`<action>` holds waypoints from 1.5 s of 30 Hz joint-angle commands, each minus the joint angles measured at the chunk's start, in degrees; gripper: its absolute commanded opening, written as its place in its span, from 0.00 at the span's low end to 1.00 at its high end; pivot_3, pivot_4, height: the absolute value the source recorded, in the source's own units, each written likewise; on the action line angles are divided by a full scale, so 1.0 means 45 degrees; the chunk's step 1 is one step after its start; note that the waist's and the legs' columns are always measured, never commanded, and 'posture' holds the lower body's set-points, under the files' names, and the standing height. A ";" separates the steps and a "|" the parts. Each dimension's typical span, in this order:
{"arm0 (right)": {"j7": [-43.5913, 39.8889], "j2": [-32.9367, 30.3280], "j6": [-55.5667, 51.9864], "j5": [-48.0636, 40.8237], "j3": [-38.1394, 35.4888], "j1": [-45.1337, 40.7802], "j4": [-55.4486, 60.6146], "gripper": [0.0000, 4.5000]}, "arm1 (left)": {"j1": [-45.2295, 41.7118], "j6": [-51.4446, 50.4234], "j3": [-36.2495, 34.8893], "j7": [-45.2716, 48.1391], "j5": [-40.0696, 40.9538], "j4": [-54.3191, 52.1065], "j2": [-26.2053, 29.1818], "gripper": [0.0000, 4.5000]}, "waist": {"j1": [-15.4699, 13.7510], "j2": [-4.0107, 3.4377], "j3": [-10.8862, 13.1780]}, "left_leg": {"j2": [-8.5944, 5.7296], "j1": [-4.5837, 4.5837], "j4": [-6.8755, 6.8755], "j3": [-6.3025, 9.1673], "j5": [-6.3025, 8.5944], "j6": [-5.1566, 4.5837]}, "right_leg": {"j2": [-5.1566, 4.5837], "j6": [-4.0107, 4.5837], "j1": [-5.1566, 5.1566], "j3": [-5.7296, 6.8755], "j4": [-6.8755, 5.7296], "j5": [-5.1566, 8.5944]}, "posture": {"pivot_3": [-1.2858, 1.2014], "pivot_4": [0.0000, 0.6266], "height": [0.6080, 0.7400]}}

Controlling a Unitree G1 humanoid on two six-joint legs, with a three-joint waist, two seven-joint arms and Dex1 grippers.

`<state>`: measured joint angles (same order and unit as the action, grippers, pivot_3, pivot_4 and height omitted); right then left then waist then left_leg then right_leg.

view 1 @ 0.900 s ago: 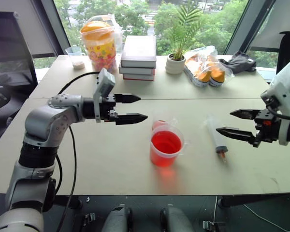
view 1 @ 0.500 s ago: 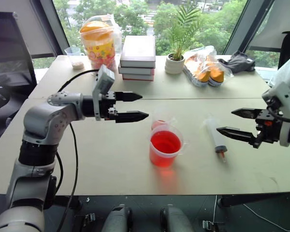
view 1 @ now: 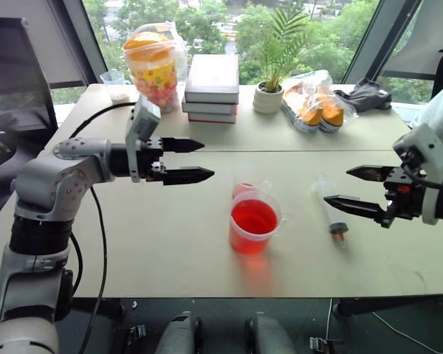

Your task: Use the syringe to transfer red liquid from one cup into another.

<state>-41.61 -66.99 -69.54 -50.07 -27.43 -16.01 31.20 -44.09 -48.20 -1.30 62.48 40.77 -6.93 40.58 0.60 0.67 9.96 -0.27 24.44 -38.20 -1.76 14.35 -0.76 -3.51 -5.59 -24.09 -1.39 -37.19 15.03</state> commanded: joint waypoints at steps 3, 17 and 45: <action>0.0025 -0.0277 -0.0029 0.0059 -0.0457 0.0054 -0.0026 1.00 | -0.0126 0.0112 -0.0324 -0.0082 0.0283 -0.0552 -0.0049 1.00 | -0.0005 0.0000 0.0000 | 0.0002 0.0001 0.0000 0.0001 0.0000 0.0000 | 0.0000 0.0000 0.0000 0.0001 0.0000 0.0000 | 0.52 0.24 1.00; 0.2078 0.0256 -0.4138 0.1614 0.4732 -0.5604 -0.5550 1.00 | -0.0359 0.0974 0.0516 0.0484 -0.0146 0.0068 -0.1064 1.00 | 0.0016 0.0000 -0.0001 | 0.0003 0.0012 0.0009 -0.0003 0.0000 0.0001 | -0.0016 0.0010 -0.0020 -0.0015 0.0008 0.0001 | 0.52 0.24 1.00; -0.0859 0.3802 0.0178 0.7831 1.0704 -0.8448 -1.2049 0.31 | 0.0458 0.0952 0.0255 -0.0129 -0.0151 -0.1022 -0.0957 1.00 | 0.0076 0.0004 -0.0004 | 0.0000 0.0003 -0.0001 -0.0018 -0.0001 0.0001 | 0.0025 0.0001 -0.0026 -0.0010 -0.0022 -0.0004 | 0.52 0.24 1.00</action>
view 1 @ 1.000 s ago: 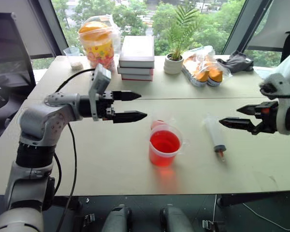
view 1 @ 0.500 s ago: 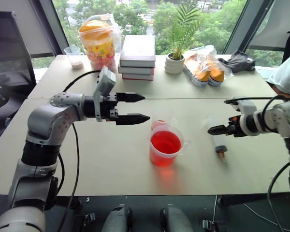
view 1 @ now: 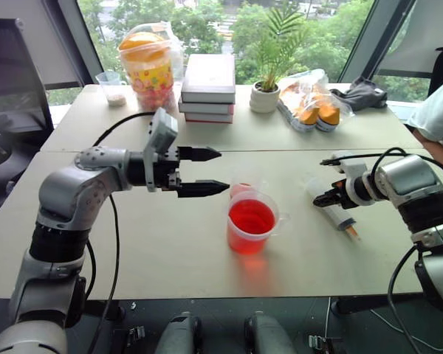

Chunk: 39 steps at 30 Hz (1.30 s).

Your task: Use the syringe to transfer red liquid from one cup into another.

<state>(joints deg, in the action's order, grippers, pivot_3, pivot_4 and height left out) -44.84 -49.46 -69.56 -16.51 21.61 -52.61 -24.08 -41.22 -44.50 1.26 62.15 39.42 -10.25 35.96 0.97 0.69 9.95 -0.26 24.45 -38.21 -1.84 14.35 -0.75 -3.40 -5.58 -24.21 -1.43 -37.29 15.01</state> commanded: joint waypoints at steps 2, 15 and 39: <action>-0.0043 -0.0399 0.0333 0.0397 -0.0903 -0.0414 0.0950 0.31 | -0.0271 0.0151 -0.0319 -0.0057 0.0147 -0.0206 0.0072 1.00 | -0.0020 -0.0002 0.0001 | -0.0001 0.0001 -0.0002 -0.0001 0.0000 0.0000 | -0.0002 0.0000 -0.0001 0.0000 -0.0002 0.0000 | 0.52 0.24 1.00; 0.1350 0.3441 0.2327 -0.7864 -1.1110 0.1849 1.0274 0.31 | -0.1373 0.0380 0.0028 0.0553 -0.0078 0.0895 -0.0071 1.00 | -0.0069 -0.0003 0.0002 | 0.0001 0.0010 0.0002 0.0020 0.0000 0.0001 | -0.0032 -0.0004 0.0007 0.0010 0.0002 -0.0002 | 0.52 0.24 1.00; -0.0339 0.6518 1.1111 -0.4413 -0.6158 0.8669 1.0722 0.31 | -0.3057 0.0170 0.0243 0.1137 -0.0140 0.1859 -0.0543 1.00 | -0.0077 -0.0005 0.0002 | 0.0002 -0.0007 -0.0003 0.0021 -0.0001 0.0003 | 0.0022 -0.0006 0.0018 0.0010 -0.0005 -0.0002 | 0.52 0.24 1.00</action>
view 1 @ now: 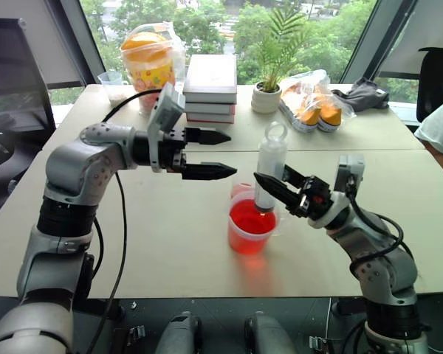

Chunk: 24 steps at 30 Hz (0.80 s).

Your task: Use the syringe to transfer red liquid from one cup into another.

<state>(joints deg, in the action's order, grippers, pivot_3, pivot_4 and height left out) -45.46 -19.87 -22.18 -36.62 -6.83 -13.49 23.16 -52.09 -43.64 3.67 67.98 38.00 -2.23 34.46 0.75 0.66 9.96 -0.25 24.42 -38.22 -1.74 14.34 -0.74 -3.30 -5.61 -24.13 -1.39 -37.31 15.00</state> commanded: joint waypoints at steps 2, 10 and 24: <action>-0.0269 -0.0139 0.0695 0.0141 0.0290 0.0008 0.0205 0.31 | -0.1025 -0.0031 -0.0477 -0.0442 0.0224 0.0436 -0.0513 1.00 | -0.0049 0.0000 0.0000 | 0.0000 0.0000 -0.0004 0.0004 -0.0001 0.0001 | 0.0000 0.0000 0.0005 0.0003 0.0000 0.0000 | 0.52 0.24 1.00; -0.0267 -0.0284 0.0817 0.0228 0.0489 0.0009 0.0097 0.31 | -0.1701 0.0018 -0.0493 -0.0305 0.0365 0.0978 -0.1182 1.00 | 0.0005 0.0000 0.0000 | 0.0001 -0.0004 -0.0004 0.0007 -0.0001 0.0001 | 0.0004 0.0000 0.0007 0.0003 -0.0001 0.0000 | 0.52 0.24 1.00; -0.0053 -0.0493 0.0650 0.0132 0.0662 -0.0206 0.0246 0.31 | -0.1742 -0.0282 0.0095 0.0123 0.0369 0.0897 -0.1972 0.24 | -0.0013 0.0000 0.0000 | -0.0001 -0.0004 -0.0005 0.0007 -0.0002 0.0002 | 0.0003 0.0000 0.0008 0.0001 -0.0003 0.0000 | 0.52 0.24 1.00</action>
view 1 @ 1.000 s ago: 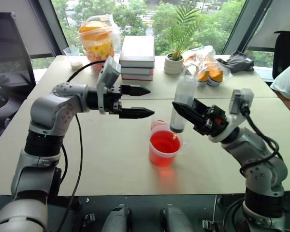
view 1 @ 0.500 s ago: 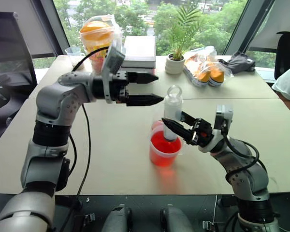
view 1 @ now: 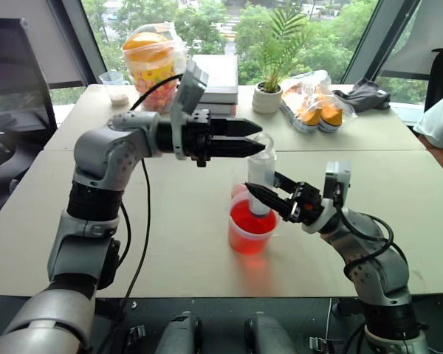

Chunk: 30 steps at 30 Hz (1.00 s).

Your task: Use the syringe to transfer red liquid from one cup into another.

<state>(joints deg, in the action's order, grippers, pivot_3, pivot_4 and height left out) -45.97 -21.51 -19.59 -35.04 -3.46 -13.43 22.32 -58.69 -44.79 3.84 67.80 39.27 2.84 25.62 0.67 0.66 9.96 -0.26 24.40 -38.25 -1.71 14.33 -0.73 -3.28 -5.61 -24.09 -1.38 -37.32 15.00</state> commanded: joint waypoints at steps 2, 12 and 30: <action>0.0106 -0.0163 0.0008 -0.0275 -0.0087 -0.0281 0.0500 0.31 | -0.0279 -0.0061 0.0075 0.0192 0.0092 -0.0235 -0.0038 0.03 | 0.0012 0.0000 0.0000 | 0.0000 -0.0001 0.0000 0.0000 0.0000 0.0000 | 0.0000 0.0000 0.0000 0.0000 -0.0001 0.0000 | 0.52 0.24 1.00; 0.0084 -0.0192 -0.0378 -0.0692 0.0010 -0.0421 0.0504 0.31 | -0.1223 0.0136 -0.0393 -0.0019 -0.0029 0.0526 -0.0187 0.01 | -0.0020 0.0000 0.0000 | -0.0001 0.0002 -0.0002 0.0001 0.0000 0.0000 | 0.0000 0.0000 0.0000 0.0001 0.0002 0.0000 | 0.52 0.24 1.00; -0.0399 -0.0564 -0.1043 -0.1348 0.0441 -0.0461 -0.0034 0.31 | -0.2591 0.1078 -0.0998 0.0272 -0.0593 0.1968 0.0216 0.01 | 0.0001 0.0000 0.0000 | 0.0000 0.0001 -0.0001 0.0001 0.0000 0.0000 | 0.0002 0.0000 -0.0001 0.0000 0.0002 0.0000 | 0.52 0.24 1.00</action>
<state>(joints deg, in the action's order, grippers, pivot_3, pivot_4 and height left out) -44.95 -23.23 -23.27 -40.80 -3.93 -16.77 21.05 -66.20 -43.78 3.92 70.94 37.22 10.95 24.87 0.68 0.66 9.96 -0.26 24.41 -38.25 -1.71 14.33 -0.73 -3.27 -5.61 -24.09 -1.38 -37.31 15.00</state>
